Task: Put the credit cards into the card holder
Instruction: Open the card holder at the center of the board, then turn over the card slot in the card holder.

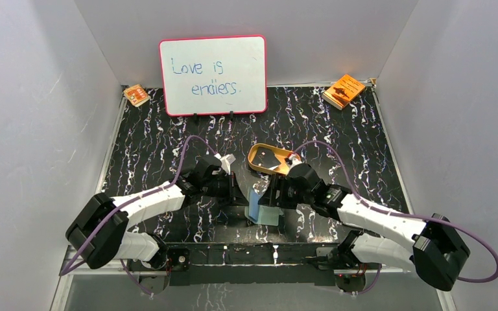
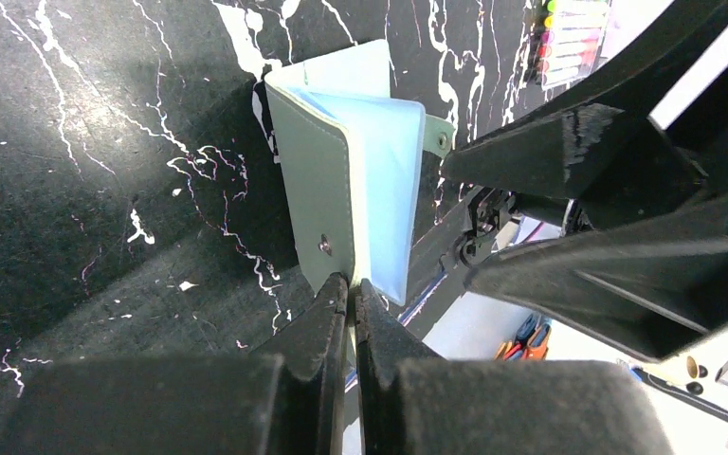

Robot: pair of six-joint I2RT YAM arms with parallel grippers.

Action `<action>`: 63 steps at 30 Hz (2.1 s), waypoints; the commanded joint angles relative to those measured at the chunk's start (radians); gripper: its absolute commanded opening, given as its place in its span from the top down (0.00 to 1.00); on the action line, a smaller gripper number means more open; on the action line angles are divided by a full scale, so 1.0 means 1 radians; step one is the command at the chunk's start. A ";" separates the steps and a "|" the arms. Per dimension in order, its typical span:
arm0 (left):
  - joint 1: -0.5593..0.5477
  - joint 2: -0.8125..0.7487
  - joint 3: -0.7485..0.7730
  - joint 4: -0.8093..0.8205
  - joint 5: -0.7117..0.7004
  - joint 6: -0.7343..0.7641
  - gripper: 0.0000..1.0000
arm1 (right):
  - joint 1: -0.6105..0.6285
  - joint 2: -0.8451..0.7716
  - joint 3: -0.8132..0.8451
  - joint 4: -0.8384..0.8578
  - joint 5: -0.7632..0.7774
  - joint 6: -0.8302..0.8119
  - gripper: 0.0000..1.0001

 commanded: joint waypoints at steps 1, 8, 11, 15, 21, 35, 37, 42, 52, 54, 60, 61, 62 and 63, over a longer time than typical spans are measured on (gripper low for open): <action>-0.005 -0.052 0.016 -0.023 -0.011 -0.009 1.00 | 0.003 0.058 0.102 0.024 -0.039 -0.020 0.28; -0.007 -0.051 0.008 -0.025 -0.018 -0.007 1.00 | 0.003 0.170 0.113 0.056 -0.065 0.004 0.28; -0.006 -0.050 0.005 -0.027 -0.018 -0.005 1.00 | 0.003 0.192 0.116 0.064 -0.070 0.004 0.28; -0.008 -0.047 0.009 -0.032 -0.018 0.001 1.00 | 0.003 0.228 0.136 0.062 -0.085 -0.014 0.27; -0.007 -0.048 0.012 -0.038 -0.020 0.005 1.00 | 0.003 0.266 0.158 0.037 -0.079 -0.029 0.26; -0.008 -0.040 0.014 -0.041 -0.020 0.006 1.00 | 0.005 0.246 0.159 0.045 -0.049 -0.026 0.18; -0.008 -0.040 0.014 -0.040 -0.020 0.005 1.00 | 0.005 0.257 0.155 0.050 -0.054 -0.024 0.18; -0.007 -0.043 0.013 -0.041 -0.020 0.004 1.00 | 0.005 0.277 0.150 0.055 -0.059 -0.026 0.18; -0.007 -0.038 0.013 -0.040 -0.019 0.005 1.00 | 0.011 0.310 0.161 0.068 -0.073 -0.019 0.10; -0.008 -0.038 0.012 -0.040 -0.018 0.005 1.00 | 0.012 0.305 0.158 0.077 -0.071 -0.016 0.03; -0.007 -0.035 0.007 -0.040 -0.018 0.007 1.00 | 0.014 0.273 0.157 0.092 -0.059 -0.009 0.01; -0.008 -0.035 0.008 -0.040 -0.017 0.008 1.00 | 0.014 0.275 0.159 0.089 -0.059 -0.011 0.01; -0.008 -0.034 0.008 -0.040 -0.018 0.007 1.00 | 0.014 0.277 0.162 0.086 -0.058 -0.010 0.01; -0.007 -0.034 0.009 -0.040 -0.018 0.009 1.00 | 0.014 0.275 0.159 0.089 -0.056 -0.009 0.01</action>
